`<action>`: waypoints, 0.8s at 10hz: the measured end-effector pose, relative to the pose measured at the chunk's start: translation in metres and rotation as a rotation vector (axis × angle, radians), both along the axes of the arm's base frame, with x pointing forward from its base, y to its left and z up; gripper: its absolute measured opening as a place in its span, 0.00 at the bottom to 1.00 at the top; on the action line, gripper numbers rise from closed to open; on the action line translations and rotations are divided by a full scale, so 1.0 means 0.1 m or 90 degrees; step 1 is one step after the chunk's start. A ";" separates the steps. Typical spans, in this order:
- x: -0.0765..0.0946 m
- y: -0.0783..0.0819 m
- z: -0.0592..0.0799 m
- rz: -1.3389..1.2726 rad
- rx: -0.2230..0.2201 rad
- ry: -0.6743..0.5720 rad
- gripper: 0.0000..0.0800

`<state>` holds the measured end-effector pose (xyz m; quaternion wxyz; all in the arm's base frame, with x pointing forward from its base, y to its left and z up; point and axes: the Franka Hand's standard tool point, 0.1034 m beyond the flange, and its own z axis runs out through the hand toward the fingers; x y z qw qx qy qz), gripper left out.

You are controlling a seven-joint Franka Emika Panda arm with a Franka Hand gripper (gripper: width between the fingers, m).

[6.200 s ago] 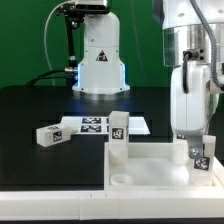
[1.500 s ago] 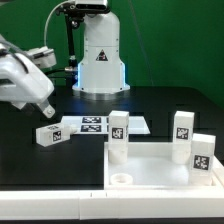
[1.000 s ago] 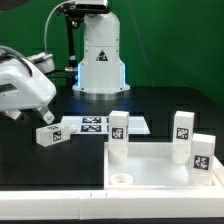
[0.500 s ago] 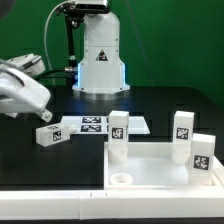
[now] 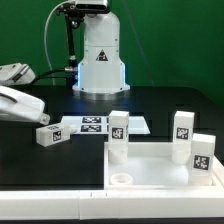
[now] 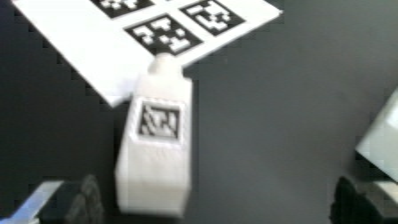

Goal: Assemble square table

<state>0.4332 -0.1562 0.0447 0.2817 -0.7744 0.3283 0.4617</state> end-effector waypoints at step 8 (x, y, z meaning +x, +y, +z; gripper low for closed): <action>-0.20 0.14 -0.38 0.009 -0.021 0.035 0.81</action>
Offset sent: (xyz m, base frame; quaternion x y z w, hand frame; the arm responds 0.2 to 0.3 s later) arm -0.0052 0.0093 -0.0297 -0.0179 0.0315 0.0029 0.9993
